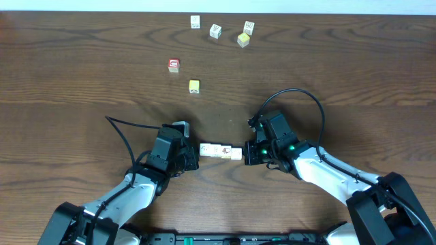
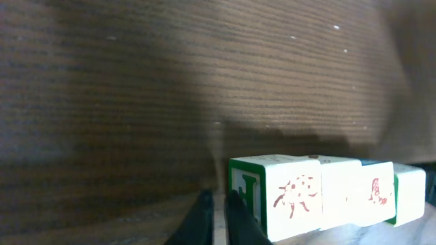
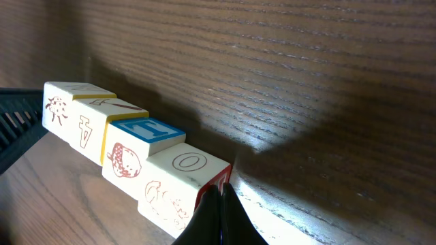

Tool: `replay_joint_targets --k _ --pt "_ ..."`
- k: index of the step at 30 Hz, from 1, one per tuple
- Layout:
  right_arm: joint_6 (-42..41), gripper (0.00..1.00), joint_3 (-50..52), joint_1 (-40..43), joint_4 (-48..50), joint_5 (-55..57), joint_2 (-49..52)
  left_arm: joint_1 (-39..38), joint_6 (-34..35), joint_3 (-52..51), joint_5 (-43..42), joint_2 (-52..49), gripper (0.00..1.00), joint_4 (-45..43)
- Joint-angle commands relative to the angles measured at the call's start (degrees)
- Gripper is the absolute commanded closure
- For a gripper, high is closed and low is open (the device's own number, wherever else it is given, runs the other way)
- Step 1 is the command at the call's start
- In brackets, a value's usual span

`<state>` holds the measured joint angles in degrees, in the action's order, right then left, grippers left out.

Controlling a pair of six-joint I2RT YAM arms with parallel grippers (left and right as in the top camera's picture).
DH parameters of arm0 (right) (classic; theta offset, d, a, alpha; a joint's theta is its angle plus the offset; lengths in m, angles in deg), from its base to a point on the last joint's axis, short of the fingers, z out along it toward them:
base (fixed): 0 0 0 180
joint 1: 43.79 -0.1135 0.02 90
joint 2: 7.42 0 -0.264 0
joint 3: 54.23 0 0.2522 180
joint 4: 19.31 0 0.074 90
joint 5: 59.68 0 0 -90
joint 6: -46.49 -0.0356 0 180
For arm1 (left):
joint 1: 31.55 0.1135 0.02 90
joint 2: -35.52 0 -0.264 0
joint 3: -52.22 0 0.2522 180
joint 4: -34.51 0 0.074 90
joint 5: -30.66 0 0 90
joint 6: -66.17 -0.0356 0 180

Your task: Lift 4 blocks

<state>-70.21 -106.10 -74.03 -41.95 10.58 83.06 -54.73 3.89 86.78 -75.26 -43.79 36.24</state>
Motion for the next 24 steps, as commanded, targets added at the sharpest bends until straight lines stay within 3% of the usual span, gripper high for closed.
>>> replay_joint_targets --k 1,8,24 --pt "0.7 0.99 -0.8 -0.6 0.3 -0.6 -0.9 -0.3 -1.6 0.1 1.1 -0.3 0.93 -0.2" --pt "0.7 0.99 -0.8 -0.6 0.2 -0.7 -0.9 -0.3 -5.0 0.1 1.9 -0.3 0.93 -0.5" --pt "0.7 0.99 -0.8 -0.6 0.1 -0.2 -0.9 -0.3 -5.2 0.1 1.4 -0.4 0.93 -0.6"
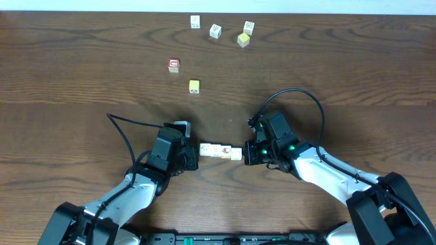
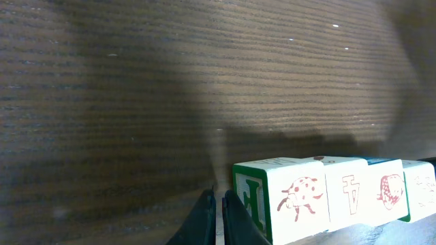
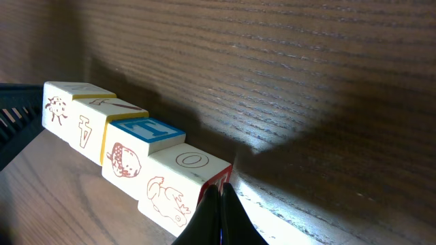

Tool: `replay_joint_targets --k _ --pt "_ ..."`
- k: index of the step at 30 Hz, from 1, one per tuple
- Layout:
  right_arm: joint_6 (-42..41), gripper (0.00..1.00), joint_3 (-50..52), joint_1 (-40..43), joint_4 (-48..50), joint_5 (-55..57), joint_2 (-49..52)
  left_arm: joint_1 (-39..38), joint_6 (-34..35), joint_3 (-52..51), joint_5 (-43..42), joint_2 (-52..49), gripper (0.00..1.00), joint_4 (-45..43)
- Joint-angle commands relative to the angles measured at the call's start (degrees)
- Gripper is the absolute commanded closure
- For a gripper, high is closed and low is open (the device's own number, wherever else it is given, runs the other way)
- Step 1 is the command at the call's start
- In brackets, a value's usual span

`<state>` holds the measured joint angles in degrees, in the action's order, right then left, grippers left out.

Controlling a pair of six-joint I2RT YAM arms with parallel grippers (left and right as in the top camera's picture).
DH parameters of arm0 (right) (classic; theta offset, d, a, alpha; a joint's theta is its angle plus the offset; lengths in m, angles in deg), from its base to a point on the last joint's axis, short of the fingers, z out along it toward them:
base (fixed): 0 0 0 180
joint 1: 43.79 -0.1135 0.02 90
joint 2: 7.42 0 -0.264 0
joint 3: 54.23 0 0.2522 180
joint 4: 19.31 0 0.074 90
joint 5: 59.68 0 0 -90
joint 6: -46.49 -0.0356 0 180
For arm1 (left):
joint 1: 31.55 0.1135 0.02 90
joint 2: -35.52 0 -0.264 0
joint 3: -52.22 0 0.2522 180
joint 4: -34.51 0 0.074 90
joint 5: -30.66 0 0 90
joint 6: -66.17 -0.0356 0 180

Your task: Lift 4 blocks

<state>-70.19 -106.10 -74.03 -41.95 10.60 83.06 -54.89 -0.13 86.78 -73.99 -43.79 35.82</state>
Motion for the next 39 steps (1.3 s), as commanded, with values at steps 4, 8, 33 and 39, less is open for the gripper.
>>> replay_joint_targets --k 4,8,33,39 --pt "0.7 0.99 -0.8 -0.6 0.1 -0.2 -0.9 -0.1 -1.2 0.1 0.2 -0.4 0.93 -0.3" --pt "0.7 0.99 -0.8 -0.6 0.1 -0.2 -0.9 -0.1 -1.2 0.1 0.2 -0.5 0.92 -0.6" --pt "0.7 0.99 -0.8 -0.6 -1.0 0.8 -0.9 -0.1 -1.6 0.1 -2.9 -3.0 0.93 -3.6" --pt "0.6 0.99 -0.8 -0.6 -2.7 2.6 -0.9 -0.1 -1.6 0.1 -2.9 -2.9 0.93 -3.6"
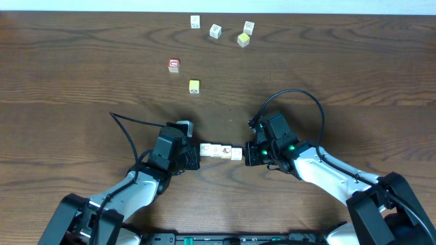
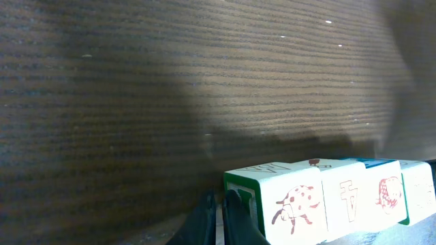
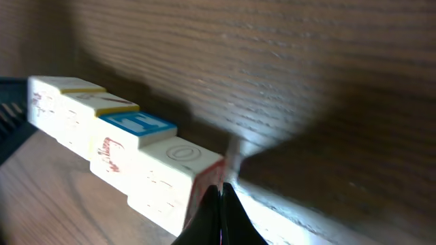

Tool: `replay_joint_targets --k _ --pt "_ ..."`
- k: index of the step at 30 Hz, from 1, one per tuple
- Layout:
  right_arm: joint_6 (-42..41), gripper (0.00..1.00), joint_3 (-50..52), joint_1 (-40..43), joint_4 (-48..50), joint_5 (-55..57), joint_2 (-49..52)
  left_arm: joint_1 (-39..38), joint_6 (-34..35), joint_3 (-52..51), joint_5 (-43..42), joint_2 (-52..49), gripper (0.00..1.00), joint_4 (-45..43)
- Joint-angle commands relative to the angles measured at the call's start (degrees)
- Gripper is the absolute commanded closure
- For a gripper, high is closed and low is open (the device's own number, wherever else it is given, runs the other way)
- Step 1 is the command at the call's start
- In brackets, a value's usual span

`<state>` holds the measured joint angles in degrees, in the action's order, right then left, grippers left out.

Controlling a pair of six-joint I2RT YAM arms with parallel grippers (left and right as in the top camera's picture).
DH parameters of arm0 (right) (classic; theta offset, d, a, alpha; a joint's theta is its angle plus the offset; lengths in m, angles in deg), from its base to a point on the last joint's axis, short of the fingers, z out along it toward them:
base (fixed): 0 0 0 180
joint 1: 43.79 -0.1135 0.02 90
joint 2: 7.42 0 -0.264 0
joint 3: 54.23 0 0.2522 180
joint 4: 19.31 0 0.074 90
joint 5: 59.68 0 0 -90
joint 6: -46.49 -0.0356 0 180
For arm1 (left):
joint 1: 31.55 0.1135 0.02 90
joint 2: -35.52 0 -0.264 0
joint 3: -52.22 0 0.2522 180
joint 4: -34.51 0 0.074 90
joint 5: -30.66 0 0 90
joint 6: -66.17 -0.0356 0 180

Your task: Lift 4 blocks

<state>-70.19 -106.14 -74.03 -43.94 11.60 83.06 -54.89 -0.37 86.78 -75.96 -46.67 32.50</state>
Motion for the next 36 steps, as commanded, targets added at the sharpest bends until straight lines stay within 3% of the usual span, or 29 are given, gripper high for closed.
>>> replay_joint_targets --k 1,18,28,36 --pt "0.6 0.99 -0.7 -0.6 -1.0 1.6 -0.9 -0.1 -1.4 0.1 -0.9 0.0 0.93 -0.2" --pt "-2.9 0.99 -0.7 -2.3 -0.8 3.2 -0.9 -0.1 -1.4 0.1 -0.9 0.0 0.92 -0.2" --pt "-6.3 0.99 -0.7 -4.7 -8.1 9.3 -0.9 -0.1 -1.4 0.1 -0.9 0.0 0.92 -0.2" --pt "-5.5 0.99 -0.7 -7.8 -7.7 6.2 -0.9 -0.1 -1.4 0.1 -0.9 0.0 0.93 -0.2"
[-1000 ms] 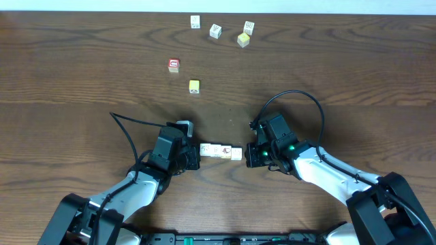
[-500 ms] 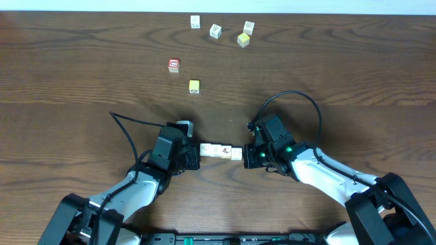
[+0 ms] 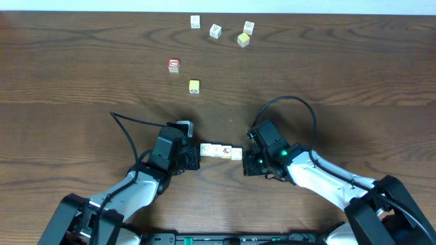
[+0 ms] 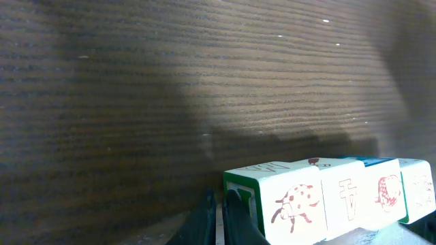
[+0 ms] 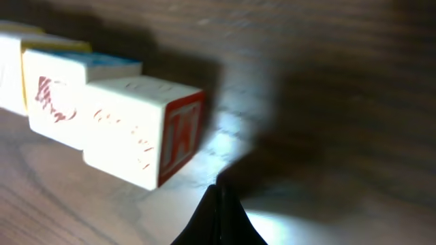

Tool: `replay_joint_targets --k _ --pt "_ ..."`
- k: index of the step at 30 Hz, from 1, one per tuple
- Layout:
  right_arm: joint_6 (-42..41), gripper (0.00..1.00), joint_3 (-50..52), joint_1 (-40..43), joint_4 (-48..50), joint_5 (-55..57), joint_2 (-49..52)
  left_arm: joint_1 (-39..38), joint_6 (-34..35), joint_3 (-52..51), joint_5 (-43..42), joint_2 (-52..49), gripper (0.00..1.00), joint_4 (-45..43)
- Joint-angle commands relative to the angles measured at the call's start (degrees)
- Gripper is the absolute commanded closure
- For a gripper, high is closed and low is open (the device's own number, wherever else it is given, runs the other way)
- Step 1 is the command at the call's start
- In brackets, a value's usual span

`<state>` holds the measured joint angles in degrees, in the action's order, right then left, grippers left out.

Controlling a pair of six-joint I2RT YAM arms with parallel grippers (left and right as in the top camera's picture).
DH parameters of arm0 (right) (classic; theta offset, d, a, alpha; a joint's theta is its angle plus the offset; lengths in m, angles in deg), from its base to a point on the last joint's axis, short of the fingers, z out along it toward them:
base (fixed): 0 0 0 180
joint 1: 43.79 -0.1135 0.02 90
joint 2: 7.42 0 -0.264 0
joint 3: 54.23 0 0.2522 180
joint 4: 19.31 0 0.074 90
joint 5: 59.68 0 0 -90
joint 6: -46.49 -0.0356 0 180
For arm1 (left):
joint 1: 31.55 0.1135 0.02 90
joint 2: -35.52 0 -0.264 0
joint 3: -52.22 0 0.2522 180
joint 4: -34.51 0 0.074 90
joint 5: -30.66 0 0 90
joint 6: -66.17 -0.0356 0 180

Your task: Lift 4 blocks

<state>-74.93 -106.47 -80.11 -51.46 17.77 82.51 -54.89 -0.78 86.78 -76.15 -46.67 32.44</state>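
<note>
A row of several white picture blocks (image 3: 220, 151) lies end to end on the wooden table (image 3: 82, 88), between my two arms. In the left wrist view the green-edged ladybug block (image 4: 289, 204) forms the row's left end. My left gripper (image 4: 219, 216) is shut with nothing in it, its tips against that end. In the right wrist view the row's last block (image 5: 146, 129) shows a red-framed end face. My right gripper (image 5: 219, 201) is shut and empty, a short way off that face and not touching it. The right wrist view is blurred.
Loose blocks lie farther back: three white ones (image 3: 215, 30) and a yellow one (image 3: 243, 39) near the far edge, a red one (image 3: 174, 65) and another yellow one (image 3: 194, 86) closer in. Black cables (image 3: 300, 102) loop over both arms.
My right gripper was at the red end of the row and now sits a little off it, nearer the table's front edge. The left gripper and the row have not moved.
At all three earlier moments both shut grippers stood at the two ends of the block row, left at the green-edged end and right at the red end. The row stayed in place. Now the right tips are apart from the end block.
</note>
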Motion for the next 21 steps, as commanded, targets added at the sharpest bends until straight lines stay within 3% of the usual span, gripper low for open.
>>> replay_joint_targets --k 1,21 --pt "-0.8 0.99 -0.4 -2.3 -0.2 0.1 -0.3 -0.1 -1.0 0.1 -0.7 0.0 0.93 -0.1" --pt "-1.0 0.99 -0.4 -2.7 3.0 2.1 -0.3 -0.1 -1.0 0.1 -0.7 0.0 0.93 -0.1"
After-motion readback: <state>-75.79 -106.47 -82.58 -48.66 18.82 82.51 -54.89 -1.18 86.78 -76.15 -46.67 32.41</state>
